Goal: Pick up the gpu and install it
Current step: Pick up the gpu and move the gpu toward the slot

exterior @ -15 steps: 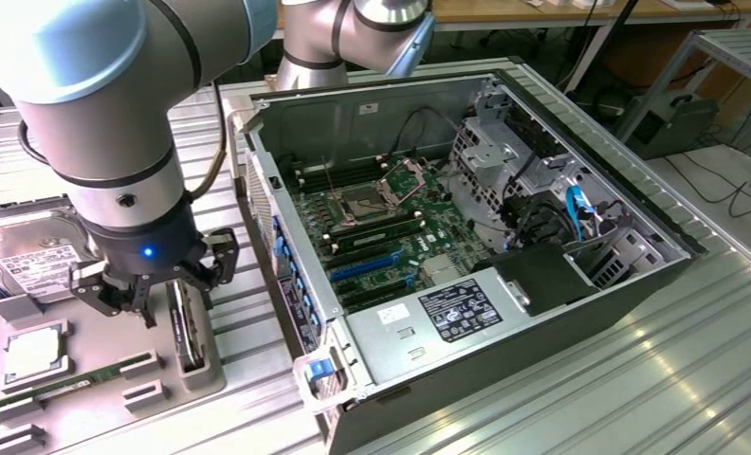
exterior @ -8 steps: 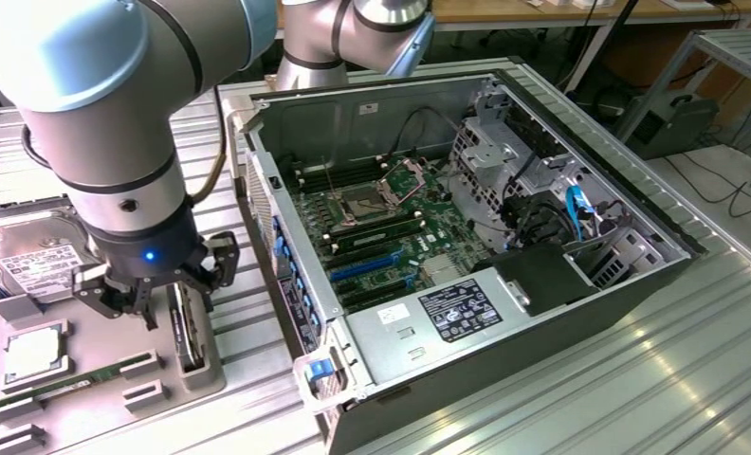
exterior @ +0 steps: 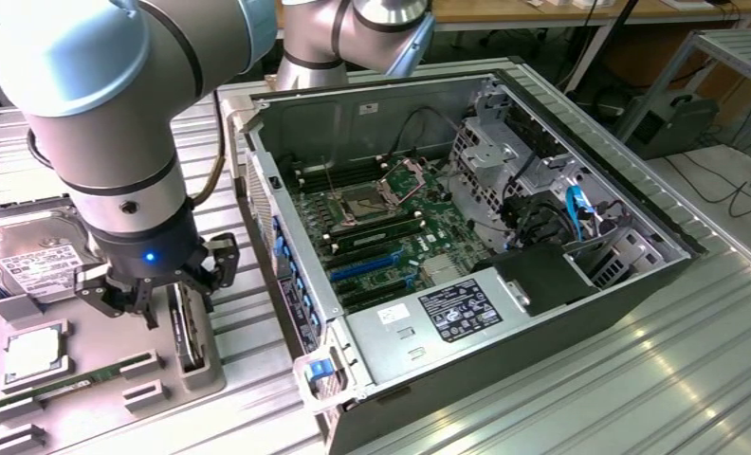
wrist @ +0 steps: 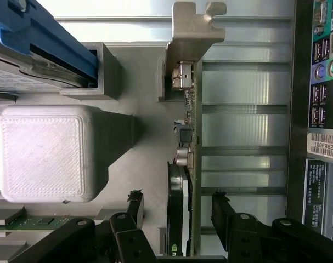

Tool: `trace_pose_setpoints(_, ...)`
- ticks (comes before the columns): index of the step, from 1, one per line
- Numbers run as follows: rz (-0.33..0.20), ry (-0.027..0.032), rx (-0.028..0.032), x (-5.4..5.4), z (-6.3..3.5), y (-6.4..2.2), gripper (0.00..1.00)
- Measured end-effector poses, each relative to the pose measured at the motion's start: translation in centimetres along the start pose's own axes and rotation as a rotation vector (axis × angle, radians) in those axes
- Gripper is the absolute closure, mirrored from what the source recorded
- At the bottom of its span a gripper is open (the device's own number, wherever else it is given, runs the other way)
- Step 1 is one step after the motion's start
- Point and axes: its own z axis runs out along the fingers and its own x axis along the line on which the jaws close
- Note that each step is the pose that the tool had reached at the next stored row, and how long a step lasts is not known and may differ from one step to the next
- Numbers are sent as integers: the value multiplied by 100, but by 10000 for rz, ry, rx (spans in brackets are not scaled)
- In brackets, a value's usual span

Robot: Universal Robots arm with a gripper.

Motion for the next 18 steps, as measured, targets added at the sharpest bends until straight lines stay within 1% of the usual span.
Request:
trace_pose_setpoints(10, 25, 2, 2, 1, 9, 1, 38)
trace_pose_setpoints(11, 25, 1, 2, 0, 9, 1, 72)
trace_pose_setpoints(13, 25, 2, 2, 1, 9, 1, 72)
trace_pose_setpoints(14, 25, 1, 1, 0, -25, 1, 72)
trace_pose_setpoints(15, 25, 1, 1, 0, -82, 0, 72)
trace_pose_setpoints(17, 25, 1, -2, -1, -229, -1, 72)
trace_pose_setpoints(18, 25, 2, -2, -4, -363, -2, 72)
